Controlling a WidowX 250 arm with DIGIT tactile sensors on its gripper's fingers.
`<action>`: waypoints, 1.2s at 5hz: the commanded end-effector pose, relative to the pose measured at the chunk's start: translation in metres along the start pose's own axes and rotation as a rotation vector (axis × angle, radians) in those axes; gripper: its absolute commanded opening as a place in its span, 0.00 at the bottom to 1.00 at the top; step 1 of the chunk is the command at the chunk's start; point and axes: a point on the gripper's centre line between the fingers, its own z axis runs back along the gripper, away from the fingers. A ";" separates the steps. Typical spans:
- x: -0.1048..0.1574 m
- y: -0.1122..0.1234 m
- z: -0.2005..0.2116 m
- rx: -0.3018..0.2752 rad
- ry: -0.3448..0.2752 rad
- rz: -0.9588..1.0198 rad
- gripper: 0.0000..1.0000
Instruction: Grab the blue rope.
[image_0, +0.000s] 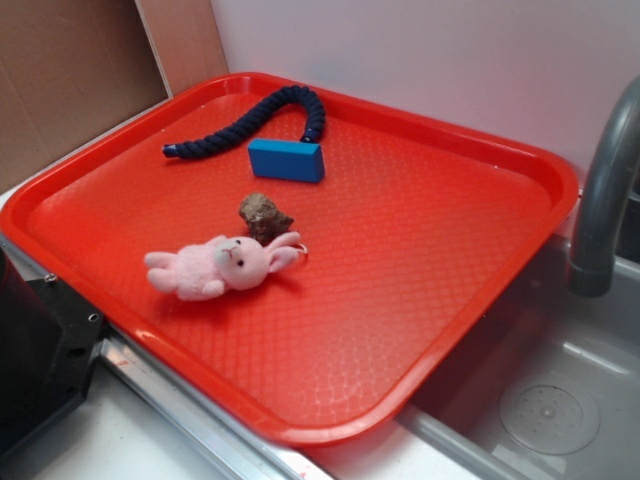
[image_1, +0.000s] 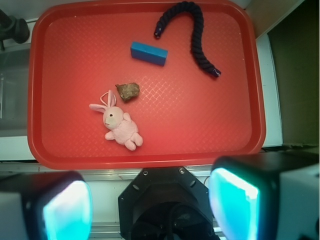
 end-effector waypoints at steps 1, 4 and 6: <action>0.000 0.000 0.000 0.000 0.000 0.000 1.00; -0.016 0.018 -0.003 0.025 -0.064 0.061 1.00; 0.009 0.041 -0.038 0.083 -0.077 0.148 1.00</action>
